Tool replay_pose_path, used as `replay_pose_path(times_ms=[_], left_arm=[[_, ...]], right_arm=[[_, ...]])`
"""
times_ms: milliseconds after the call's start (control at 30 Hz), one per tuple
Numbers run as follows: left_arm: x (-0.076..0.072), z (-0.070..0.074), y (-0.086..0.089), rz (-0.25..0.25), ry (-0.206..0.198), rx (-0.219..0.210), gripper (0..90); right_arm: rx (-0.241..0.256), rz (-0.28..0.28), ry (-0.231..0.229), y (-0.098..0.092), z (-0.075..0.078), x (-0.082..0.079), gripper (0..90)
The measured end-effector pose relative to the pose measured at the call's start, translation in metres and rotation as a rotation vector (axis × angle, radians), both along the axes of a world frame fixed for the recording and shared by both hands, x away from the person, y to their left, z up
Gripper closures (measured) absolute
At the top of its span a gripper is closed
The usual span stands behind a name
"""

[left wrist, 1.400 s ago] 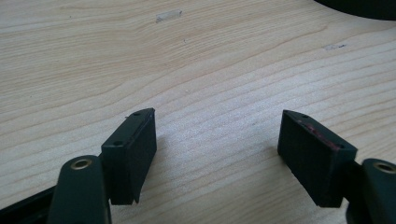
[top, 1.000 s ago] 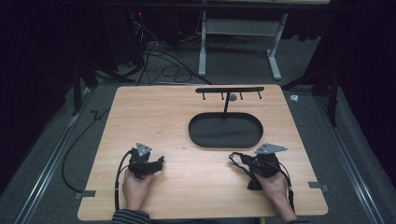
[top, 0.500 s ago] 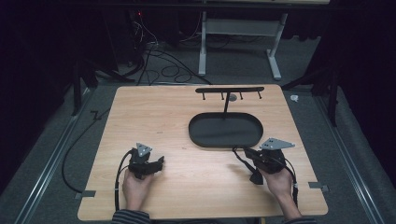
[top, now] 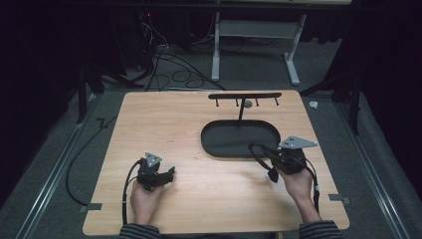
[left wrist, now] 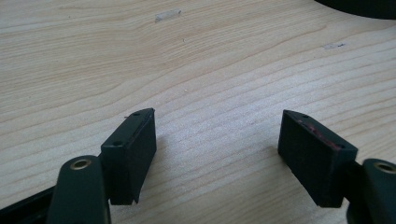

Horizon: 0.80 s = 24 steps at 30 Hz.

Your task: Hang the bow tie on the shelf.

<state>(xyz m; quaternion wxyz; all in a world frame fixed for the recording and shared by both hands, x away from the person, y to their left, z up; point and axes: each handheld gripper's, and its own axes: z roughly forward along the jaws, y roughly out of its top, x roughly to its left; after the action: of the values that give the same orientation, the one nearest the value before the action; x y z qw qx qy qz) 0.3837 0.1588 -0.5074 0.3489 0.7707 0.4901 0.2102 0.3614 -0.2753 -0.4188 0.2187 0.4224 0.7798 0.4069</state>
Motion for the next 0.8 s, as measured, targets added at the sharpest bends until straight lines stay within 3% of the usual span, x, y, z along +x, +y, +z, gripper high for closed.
replay_pose_path(times_ms=[333,800], left_arm=[[0.0,0.0,0.0,0.0,0.001,0.001,28.4],[0.0,0.0,0.0,-0.005,0.001,0.001,28.2]], right_arm=[[0.007,-0.022,-0.052,-0.005,0.026,0.007,83.3],[-0.001,-0.03,-0.062,0.002,0.042,0.016,83.4]])
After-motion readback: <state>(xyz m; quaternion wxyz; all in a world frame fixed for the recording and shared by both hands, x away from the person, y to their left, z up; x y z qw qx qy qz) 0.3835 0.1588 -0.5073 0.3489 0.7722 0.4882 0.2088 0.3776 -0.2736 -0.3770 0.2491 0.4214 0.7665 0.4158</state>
